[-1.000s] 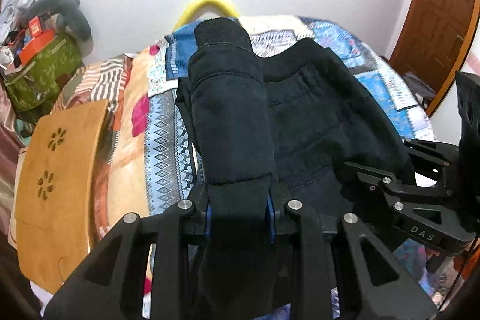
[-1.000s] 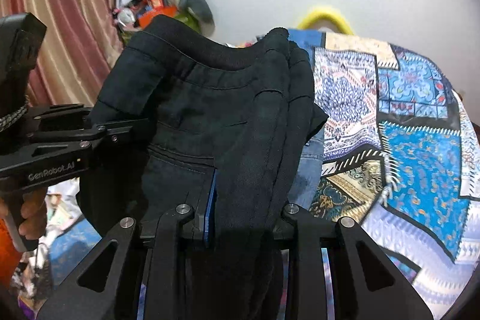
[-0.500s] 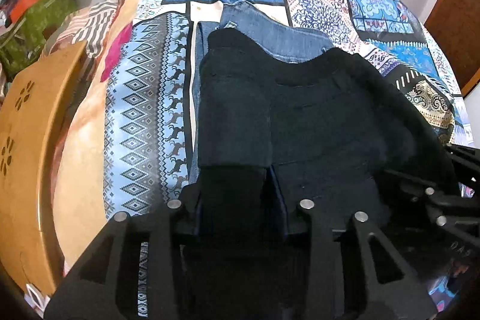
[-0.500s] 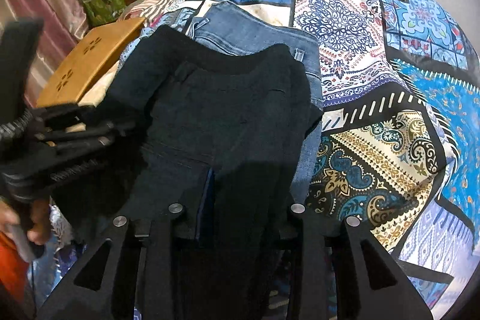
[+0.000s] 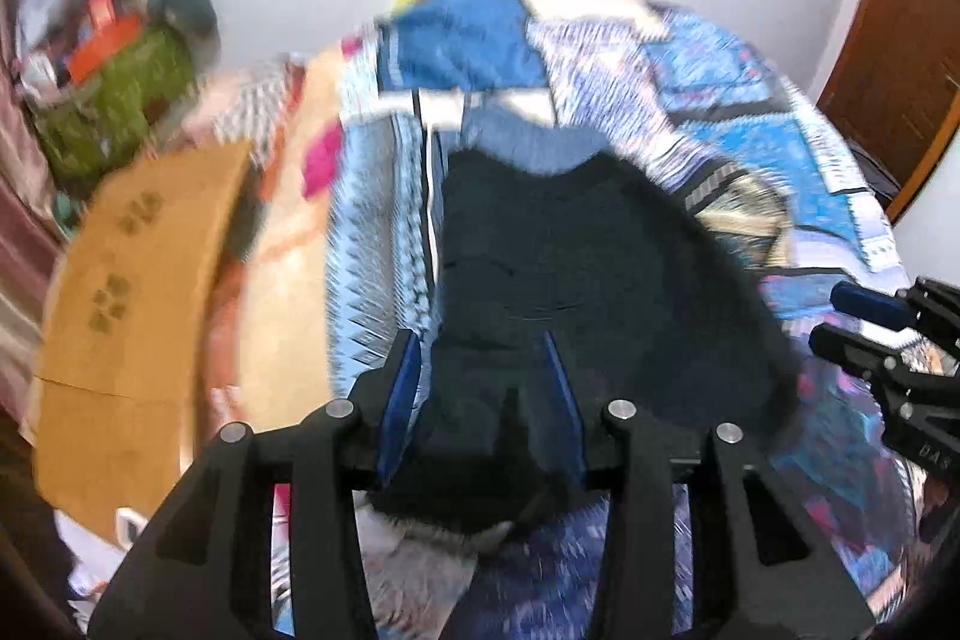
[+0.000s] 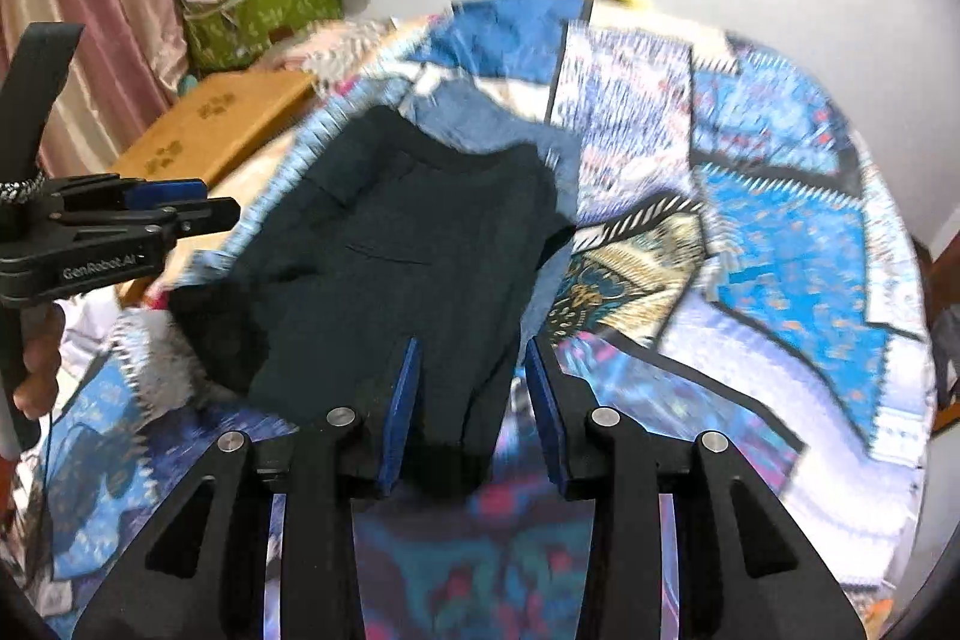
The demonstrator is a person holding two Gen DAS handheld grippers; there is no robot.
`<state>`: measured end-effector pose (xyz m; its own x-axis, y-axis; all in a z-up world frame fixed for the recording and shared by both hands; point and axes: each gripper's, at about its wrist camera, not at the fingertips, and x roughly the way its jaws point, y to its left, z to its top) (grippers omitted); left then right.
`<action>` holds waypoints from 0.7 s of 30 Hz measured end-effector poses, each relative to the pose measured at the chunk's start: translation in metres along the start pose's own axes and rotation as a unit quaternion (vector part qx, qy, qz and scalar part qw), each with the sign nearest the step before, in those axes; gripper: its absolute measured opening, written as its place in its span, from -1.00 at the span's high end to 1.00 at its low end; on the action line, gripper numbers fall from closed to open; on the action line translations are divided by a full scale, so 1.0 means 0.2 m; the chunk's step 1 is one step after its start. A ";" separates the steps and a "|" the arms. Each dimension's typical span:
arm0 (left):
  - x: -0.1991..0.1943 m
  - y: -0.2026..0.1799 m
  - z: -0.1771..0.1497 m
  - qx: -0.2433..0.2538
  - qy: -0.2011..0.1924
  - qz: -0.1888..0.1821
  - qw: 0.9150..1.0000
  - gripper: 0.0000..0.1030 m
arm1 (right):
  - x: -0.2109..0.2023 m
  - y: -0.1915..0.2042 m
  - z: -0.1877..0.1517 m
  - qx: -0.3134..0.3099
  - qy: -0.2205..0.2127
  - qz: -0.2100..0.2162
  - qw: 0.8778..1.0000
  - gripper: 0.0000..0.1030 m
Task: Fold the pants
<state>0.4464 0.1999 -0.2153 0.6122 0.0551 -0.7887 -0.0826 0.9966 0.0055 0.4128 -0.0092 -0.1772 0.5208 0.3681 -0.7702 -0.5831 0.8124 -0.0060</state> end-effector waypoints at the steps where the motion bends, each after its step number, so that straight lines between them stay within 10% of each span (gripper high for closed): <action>1: -0.09 -0.03 0.00 0.008 -0.015 0.008 1.000 0.19 | -0.08 0.01 0.00 -0.002 -0.013 0.000 1.000 0.35; 12: -1.23 -0.31 -0.20 0.036 -0.201 -0.006 0.979 0.19 | -1.07 0.29 -0.11 -0.027 -0.217 -0.004 0.976 0.35; 21: -1.79 -0.43 -0.50 0.026 -0.293 -0.008 0.956 0.18 | -1.57 0.46 -0.31 -0.025 -0.324 0.007 0.946 0.35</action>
<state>0.1562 0.0881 0.0045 0.9495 0.0504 -0.3098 -0.0402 0.9984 0.0392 0.1579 -0.0779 0.0248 0.7761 0.5917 -0.2180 -0.6131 0.7889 -0.0417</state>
